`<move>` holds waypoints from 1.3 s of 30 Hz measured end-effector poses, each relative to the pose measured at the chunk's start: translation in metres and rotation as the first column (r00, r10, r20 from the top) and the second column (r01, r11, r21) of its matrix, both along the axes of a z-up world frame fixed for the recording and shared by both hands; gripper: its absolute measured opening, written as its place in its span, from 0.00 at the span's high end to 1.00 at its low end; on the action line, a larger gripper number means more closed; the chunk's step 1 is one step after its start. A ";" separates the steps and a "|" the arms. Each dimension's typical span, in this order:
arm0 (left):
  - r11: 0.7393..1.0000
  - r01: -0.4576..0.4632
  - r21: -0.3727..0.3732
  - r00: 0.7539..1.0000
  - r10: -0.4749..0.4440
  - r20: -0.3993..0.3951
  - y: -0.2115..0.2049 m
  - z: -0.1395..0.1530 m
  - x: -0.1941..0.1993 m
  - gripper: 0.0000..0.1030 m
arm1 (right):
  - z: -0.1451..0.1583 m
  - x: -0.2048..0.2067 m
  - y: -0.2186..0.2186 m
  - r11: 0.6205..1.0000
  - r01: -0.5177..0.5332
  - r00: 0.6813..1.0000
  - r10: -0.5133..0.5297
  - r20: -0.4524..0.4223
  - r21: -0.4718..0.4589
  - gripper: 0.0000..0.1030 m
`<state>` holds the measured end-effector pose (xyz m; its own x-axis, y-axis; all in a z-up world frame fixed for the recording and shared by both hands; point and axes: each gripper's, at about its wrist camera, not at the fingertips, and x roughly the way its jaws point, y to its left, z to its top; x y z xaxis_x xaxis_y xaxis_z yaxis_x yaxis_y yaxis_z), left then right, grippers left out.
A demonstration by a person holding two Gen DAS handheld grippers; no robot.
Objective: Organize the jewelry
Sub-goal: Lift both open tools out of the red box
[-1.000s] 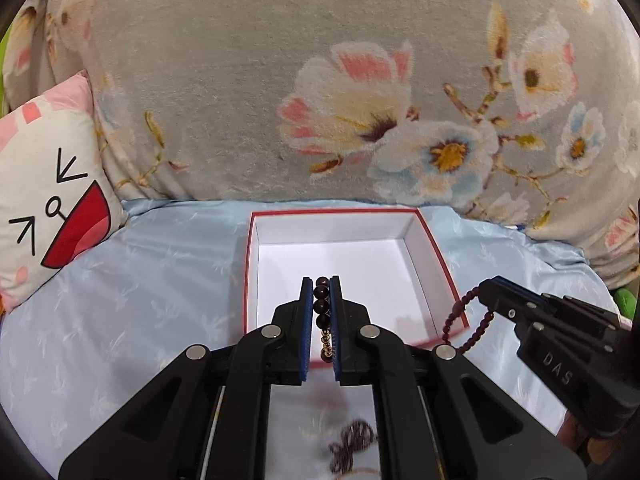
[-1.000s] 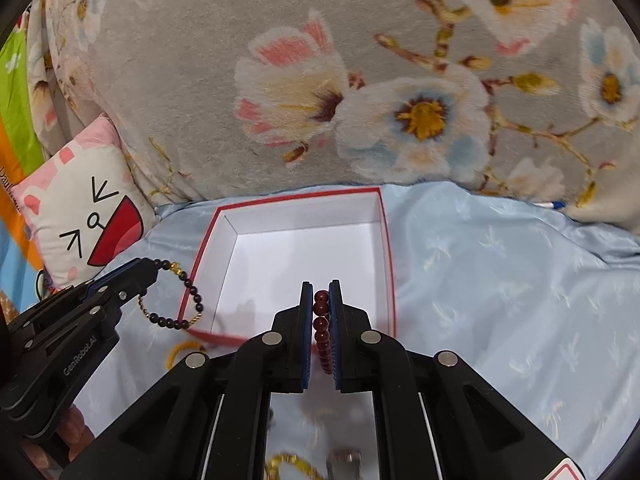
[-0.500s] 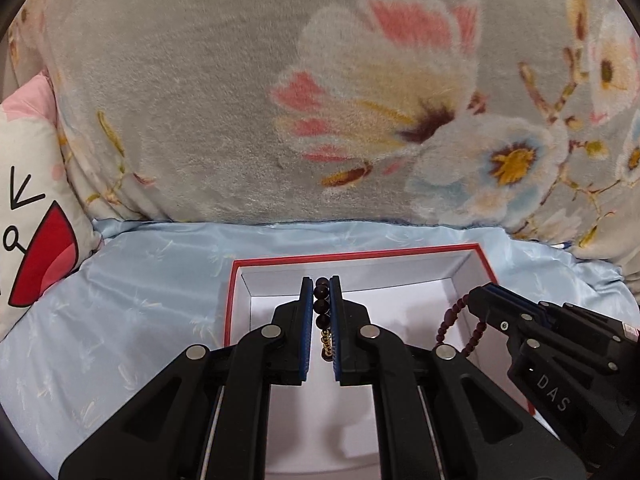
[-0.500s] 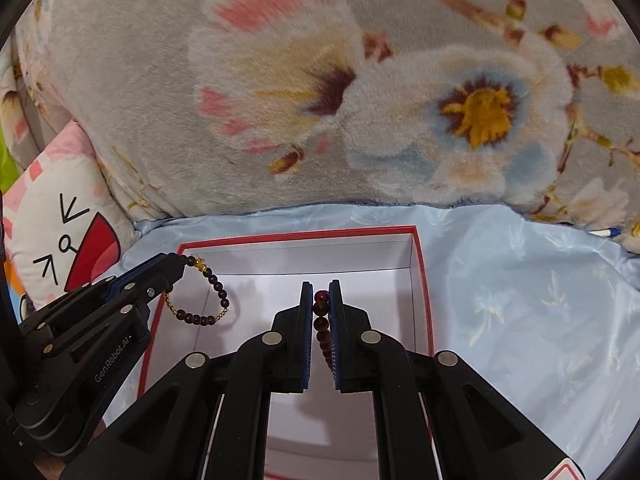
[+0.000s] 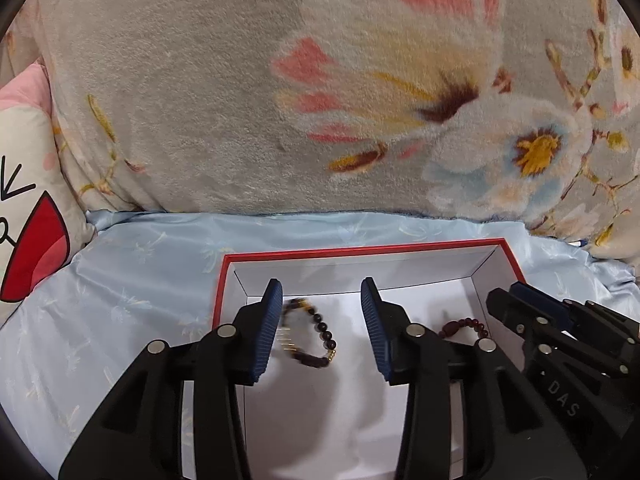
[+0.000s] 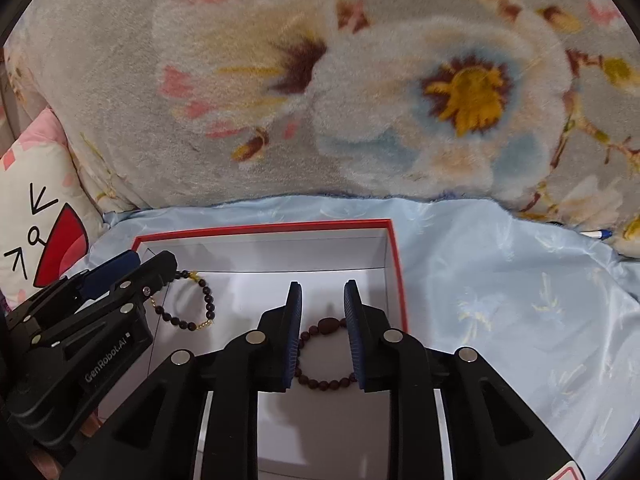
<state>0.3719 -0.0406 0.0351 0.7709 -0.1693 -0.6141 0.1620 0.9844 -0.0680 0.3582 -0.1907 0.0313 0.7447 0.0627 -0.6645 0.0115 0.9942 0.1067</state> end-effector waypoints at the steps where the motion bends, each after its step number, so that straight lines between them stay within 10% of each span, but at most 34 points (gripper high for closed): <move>1: 1.000 -0.002 -0.006 1.000 0.002 0.001 0.002 0.002 -0.002 0.62 | 0.003 -0.004 -0.001 1.000 0.000 1.000 0.000 0.006 0.003 0.77; 18: 1.000 0.026 -0.008 1.000 -0.026 0.012 0.032 0.020 -0.127 0.60 | 0.023 -0.159 0.006 1.000 -0.013 0.997 0.015 0.080 -0.021 0.64; 39: 0.999 0.033 0.003 0.989 -0.033 -0.146 0.050 -0.054 -0.268 0.59 | -0.044 -0.307 0.004 1.000 0.007 0.998 -0.008 -0.067 -0.009 0.64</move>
<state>0.1044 0.0092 -0.0188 0.6671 -0.1892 -0.7206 0.1832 0.9792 -0.0876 0.0515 -0.1865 -0.0129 0.6989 0.0512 -0.7134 0.0259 0.9950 0.0968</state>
